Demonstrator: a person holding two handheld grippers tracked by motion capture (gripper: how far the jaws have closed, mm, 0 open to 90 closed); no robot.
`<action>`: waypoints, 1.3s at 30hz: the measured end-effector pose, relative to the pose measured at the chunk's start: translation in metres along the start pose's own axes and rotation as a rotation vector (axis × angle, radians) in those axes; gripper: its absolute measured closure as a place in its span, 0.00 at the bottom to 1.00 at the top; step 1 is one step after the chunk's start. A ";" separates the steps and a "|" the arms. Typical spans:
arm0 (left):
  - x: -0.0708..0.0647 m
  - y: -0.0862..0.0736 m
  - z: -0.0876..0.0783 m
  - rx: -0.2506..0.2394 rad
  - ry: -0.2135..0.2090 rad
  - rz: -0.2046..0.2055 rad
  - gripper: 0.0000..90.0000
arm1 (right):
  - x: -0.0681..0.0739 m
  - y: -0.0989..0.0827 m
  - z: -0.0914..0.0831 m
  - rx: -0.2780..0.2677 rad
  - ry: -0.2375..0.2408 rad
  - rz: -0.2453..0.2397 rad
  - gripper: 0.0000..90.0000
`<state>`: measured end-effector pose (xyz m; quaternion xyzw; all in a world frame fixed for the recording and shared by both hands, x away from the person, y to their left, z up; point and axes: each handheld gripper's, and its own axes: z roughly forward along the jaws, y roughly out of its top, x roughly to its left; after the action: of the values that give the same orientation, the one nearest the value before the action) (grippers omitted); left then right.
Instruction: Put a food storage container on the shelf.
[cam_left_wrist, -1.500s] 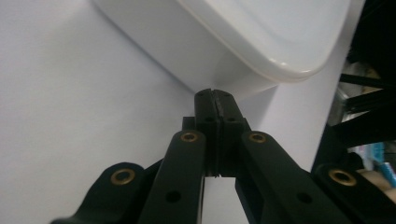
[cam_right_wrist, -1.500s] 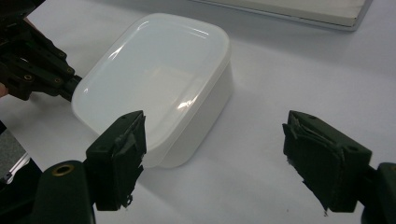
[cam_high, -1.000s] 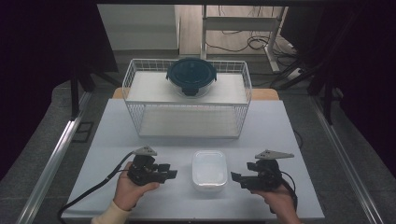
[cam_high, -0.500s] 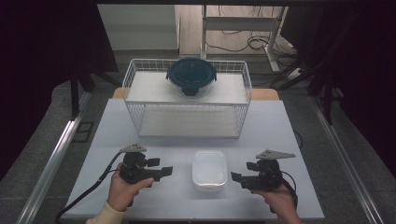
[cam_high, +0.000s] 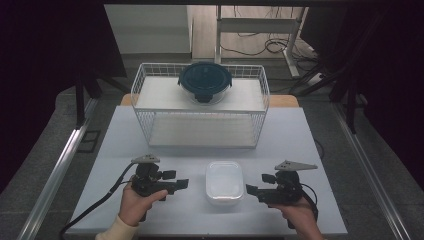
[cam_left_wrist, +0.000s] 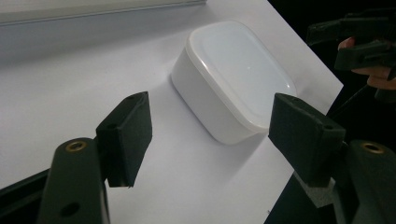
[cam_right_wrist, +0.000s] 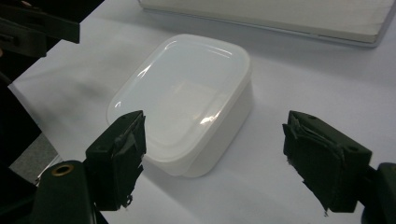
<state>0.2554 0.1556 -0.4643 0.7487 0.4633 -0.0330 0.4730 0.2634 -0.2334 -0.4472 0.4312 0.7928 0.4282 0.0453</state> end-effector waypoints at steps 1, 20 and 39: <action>0.000 0.001 0.001 0.004 0.004 -0.003 0.33 | 0.000 0.000 0.001 0.003 0.005 0.002 0.24; 0.009 0.022 0.045 0.072 -0.118 -0.129 0.32 | -0.005 0.024 0.036 0.061 0.071 0.102 0.39; 0.017 0.012 0.080 0.102 -0.173 -0.213 0.41 | -0.017 0.010 0.050 0.083 0.110 0.165 0.48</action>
<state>0.3047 0.1068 -0.5087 0.7126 0.4954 -0.1712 0.4664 0.3024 -0.2110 -0.4762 0.4723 0.7731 0.4201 -0.0516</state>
